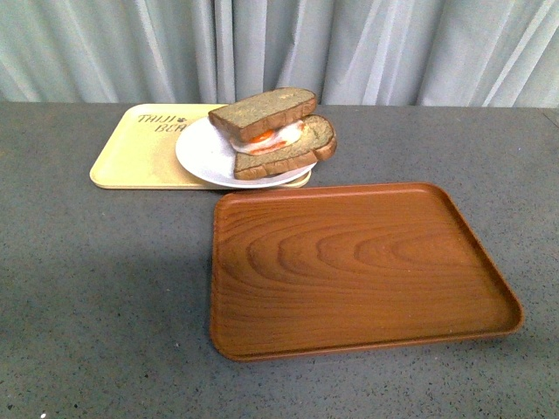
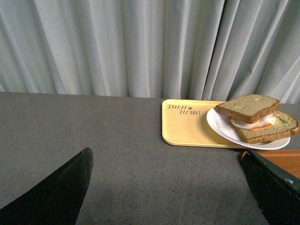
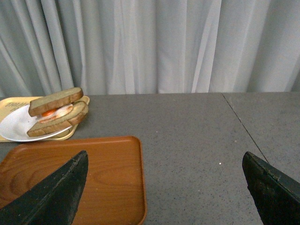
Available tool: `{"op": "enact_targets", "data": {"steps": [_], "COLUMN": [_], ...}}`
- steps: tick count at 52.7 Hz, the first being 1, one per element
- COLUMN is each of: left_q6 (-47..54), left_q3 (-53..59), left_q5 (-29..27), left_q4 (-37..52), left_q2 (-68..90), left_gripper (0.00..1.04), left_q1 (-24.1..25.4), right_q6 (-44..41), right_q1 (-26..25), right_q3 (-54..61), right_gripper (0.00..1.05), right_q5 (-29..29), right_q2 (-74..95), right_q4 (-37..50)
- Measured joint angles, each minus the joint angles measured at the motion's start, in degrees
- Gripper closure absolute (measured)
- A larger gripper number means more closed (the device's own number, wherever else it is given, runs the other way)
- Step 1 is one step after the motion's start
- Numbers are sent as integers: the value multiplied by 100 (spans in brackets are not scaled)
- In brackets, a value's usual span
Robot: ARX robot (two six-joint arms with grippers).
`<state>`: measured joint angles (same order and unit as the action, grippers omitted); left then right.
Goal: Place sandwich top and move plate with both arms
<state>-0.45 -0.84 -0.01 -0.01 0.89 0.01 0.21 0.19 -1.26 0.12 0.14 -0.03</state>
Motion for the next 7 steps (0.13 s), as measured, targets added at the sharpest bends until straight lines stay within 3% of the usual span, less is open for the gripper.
{"op": "enact_targets", "data": {"steps": [7], "left_q6": [0], "left_q3": [0], "left_q5": [0], "left_q4": [0], "left_q2": [0], "left_gripper": [9], "left_q1": [0], "right_q6": [0], "right_q1": [0], "right_q3": [0], "right_gripper": [9], "right_q5": [0], "right_q2": [0], "right_q4": [0]}}
